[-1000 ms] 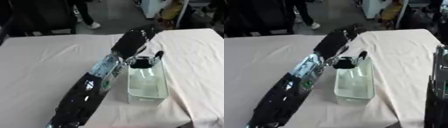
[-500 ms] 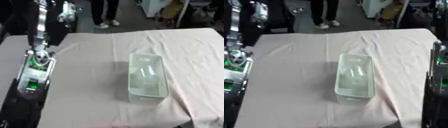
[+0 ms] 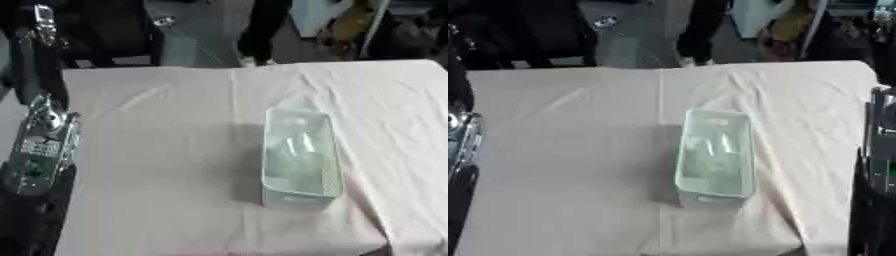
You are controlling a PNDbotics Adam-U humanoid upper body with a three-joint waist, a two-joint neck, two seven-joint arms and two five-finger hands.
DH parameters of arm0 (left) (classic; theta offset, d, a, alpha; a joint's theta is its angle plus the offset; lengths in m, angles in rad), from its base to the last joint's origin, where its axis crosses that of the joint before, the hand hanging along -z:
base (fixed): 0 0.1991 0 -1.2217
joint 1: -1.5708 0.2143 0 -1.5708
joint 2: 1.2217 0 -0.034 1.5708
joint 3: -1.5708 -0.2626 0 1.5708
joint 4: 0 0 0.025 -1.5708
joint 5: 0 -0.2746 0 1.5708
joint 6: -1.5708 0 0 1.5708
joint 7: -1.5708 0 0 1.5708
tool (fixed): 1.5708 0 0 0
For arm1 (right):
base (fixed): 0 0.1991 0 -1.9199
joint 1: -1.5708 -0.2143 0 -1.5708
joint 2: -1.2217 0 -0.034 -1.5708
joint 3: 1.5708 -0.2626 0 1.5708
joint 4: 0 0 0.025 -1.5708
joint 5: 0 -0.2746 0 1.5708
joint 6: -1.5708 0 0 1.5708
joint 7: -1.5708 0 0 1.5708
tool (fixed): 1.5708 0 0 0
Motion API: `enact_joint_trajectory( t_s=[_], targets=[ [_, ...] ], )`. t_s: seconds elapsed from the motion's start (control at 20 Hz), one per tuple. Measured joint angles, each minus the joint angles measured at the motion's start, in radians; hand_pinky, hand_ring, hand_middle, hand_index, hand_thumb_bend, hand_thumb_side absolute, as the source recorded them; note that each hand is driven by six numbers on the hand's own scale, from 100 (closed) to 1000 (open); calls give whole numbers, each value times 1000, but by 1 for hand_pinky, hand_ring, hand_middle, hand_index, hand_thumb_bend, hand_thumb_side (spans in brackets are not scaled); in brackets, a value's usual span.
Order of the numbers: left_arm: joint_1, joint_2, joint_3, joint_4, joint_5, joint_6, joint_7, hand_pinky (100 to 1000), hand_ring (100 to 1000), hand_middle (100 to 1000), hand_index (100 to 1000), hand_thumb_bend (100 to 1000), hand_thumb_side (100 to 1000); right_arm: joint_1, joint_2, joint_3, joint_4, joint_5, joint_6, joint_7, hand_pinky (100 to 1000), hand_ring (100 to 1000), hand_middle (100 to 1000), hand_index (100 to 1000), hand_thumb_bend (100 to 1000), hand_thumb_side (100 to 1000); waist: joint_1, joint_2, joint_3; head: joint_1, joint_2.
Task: Pick up objects on the table and place them in the box.
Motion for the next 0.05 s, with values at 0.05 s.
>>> enact_joint_trajectory(
  t_s=[0.05],
  targets=[
    [0,0,0,2,4,0,0,385,656,965,751,128,939,0,0,0,0,0,0,1,701,783,866,887,100,727,0,0,0,0,0]
  ],
)
